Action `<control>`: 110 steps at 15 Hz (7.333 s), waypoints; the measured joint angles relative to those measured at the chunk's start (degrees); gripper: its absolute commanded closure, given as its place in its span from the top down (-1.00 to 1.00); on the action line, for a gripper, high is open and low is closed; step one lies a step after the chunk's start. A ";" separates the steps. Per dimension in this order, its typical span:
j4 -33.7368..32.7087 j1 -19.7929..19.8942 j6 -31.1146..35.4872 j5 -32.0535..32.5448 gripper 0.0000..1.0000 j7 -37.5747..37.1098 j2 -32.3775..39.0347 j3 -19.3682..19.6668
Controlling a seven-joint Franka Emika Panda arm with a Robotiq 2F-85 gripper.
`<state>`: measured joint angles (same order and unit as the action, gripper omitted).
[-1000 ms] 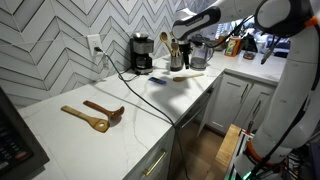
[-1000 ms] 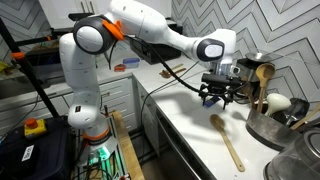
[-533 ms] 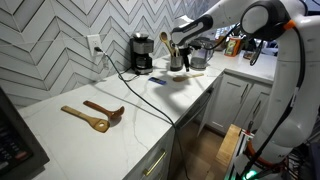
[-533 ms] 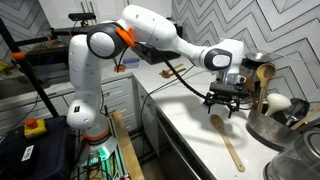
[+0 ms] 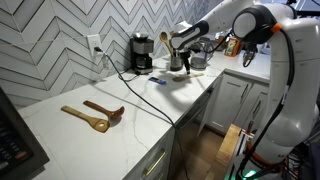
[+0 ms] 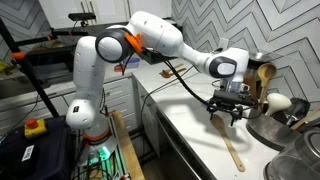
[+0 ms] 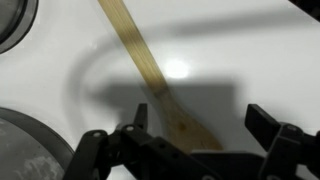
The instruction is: Move the wooden spoon from the counter to the utensil holder
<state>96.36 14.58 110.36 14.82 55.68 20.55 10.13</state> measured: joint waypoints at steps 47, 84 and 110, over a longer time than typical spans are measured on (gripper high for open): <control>5.84 3.12 -0.02 -6.08 -0.85 5.98 -18.12 0.27; 2.42 1.09 28.01 -73.96 -0.85 33.08 -17.38 5.25; -2.69 5.09 29.26 -94.73 -0.85 45.25 -7.05 4.97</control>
<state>93.67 19.67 139.62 -79.91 100.93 13.50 15.10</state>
